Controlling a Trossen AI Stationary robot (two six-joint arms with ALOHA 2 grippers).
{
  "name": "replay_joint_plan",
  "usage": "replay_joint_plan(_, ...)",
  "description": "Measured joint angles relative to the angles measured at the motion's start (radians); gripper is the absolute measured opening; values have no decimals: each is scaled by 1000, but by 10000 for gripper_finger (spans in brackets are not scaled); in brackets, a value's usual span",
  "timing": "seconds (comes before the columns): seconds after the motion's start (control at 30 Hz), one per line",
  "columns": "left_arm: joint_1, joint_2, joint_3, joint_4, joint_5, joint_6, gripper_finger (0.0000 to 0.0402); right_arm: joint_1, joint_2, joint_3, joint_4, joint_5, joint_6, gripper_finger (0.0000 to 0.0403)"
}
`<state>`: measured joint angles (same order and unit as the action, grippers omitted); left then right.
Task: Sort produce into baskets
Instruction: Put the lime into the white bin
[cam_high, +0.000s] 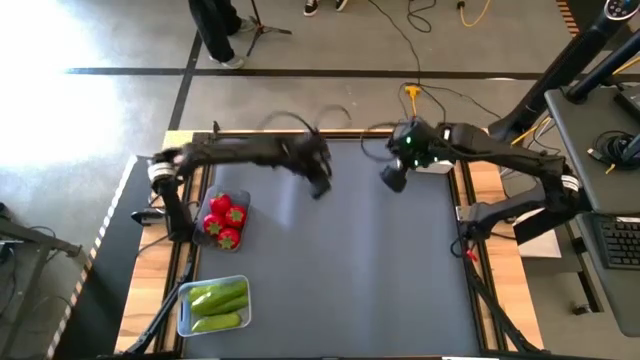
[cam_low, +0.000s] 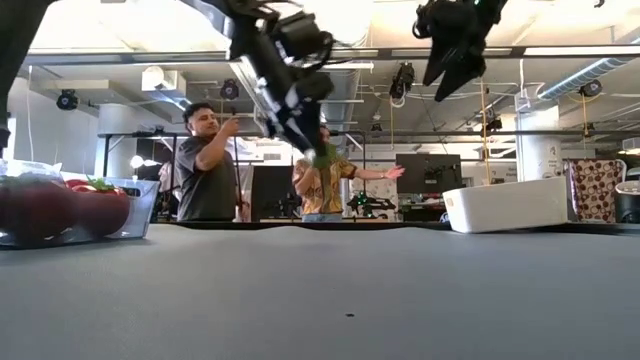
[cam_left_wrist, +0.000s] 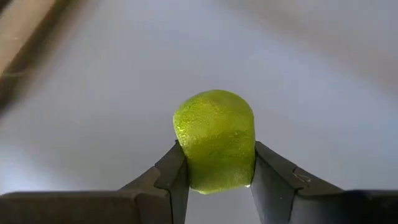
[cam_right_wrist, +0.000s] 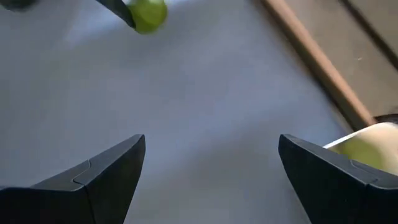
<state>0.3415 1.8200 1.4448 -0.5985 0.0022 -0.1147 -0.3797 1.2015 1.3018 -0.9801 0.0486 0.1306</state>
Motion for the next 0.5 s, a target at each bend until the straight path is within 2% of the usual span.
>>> replay_joint_plan(0.17,-112,103,-2,75,-17,-48,118,134,0,-25,-70,3,45,360)
replay_joint_plan(0.3,-138,171,-2,133,-12,-109,123,233,0,-66,-72,3,103,360)
replay_joint_plan(0.5,-169,237,-2,144,-10,-110,159,323,3,-99,-99,3,166,360)
